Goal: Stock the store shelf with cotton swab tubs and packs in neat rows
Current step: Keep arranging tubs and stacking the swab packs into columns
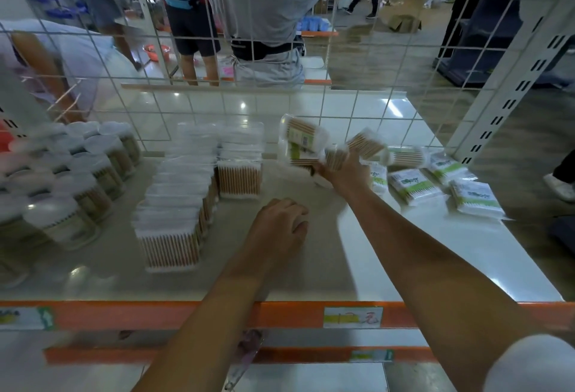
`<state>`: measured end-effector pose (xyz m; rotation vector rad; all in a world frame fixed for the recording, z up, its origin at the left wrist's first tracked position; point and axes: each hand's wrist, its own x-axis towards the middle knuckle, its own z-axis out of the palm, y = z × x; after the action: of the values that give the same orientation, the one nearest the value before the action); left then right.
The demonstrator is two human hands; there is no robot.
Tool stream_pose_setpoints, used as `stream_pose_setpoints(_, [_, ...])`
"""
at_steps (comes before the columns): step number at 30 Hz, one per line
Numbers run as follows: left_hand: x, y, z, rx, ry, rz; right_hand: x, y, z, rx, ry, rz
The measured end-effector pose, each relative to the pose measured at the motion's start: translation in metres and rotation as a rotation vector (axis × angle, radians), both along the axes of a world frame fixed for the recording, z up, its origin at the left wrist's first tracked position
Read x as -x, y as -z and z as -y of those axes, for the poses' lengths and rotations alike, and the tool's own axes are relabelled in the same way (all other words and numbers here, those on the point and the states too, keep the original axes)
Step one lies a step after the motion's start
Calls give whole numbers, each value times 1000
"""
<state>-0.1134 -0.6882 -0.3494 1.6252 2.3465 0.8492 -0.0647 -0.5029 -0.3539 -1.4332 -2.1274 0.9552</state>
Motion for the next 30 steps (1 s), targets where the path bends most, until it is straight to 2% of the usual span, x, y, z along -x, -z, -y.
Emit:
stream_pose_setpoints(4, [2,2,11,-61,-7,-17,-7,-1,6,29,52,-156])
stream_pose_setpoints(9, [2,-1,17,-118,-22,43,-24,-11,17,129,143,-469])
stream_pose_setpoints(14, [-7,-6,15,-157,-14,237,-44,-23,49,179,129,-612])
stream_pose_setpoints(19, [-17,-13,17,-244,-37,525,-65,-39,94,263,-19,-785])
stream_pose_setpoints(22, [-24,-23,19,-347,-1,708,-73,-41,120,231,-97,-806])
stream_pose_setpoints(25, [-28,-30,25,-442,31,885,-78,-43,137,293,-108,-850])
stream_pose_setpoints(30, [-27,-28,35,-494,84,1003,-85,-44,149,346,-92,-879])
